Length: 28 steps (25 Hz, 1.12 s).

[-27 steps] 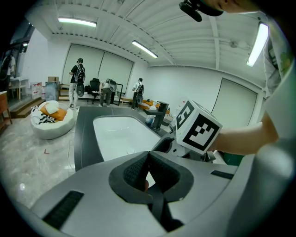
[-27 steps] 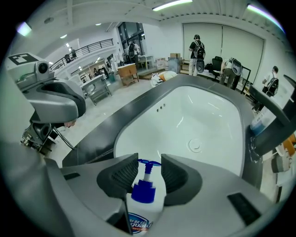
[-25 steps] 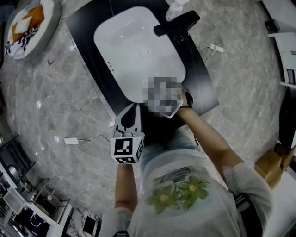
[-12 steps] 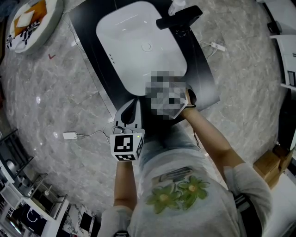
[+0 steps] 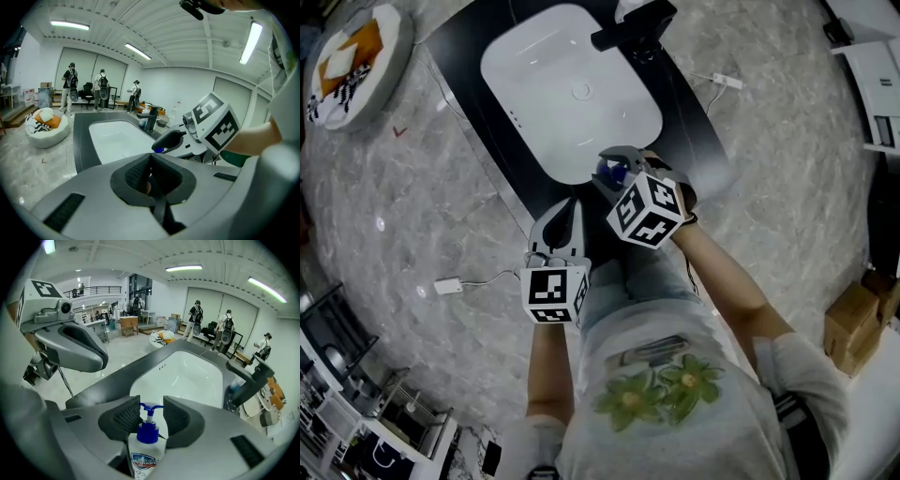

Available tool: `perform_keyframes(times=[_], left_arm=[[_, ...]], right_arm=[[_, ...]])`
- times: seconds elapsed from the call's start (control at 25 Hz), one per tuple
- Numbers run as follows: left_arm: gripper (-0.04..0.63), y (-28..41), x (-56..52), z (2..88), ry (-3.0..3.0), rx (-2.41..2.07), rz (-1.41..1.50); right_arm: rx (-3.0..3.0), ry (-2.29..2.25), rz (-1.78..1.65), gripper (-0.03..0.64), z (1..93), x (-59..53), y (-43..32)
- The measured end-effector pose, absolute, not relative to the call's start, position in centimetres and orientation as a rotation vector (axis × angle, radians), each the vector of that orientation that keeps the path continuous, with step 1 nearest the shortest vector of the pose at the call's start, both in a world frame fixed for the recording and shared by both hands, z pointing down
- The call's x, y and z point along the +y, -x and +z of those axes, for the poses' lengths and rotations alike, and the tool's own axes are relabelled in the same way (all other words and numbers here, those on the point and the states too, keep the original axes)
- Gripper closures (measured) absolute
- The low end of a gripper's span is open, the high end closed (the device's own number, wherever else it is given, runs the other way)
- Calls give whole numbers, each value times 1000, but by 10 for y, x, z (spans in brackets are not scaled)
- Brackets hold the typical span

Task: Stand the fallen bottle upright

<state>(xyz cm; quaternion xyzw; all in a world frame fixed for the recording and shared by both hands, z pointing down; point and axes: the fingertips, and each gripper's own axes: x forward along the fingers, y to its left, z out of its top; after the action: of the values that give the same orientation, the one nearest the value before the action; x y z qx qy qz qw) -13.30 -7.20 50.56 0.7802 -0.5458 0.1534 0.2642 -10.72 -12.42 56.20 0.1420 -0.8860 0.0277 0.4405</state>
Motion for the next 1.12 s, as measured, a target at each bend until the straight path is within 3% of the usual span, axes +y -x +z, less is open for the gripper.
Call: perform_keyframes(times=[1.12], left_arm=[[578,116,-61,425,-2304,-1452,506]], right_arm=[[-2347,-685,32,445,478,-97,32]])
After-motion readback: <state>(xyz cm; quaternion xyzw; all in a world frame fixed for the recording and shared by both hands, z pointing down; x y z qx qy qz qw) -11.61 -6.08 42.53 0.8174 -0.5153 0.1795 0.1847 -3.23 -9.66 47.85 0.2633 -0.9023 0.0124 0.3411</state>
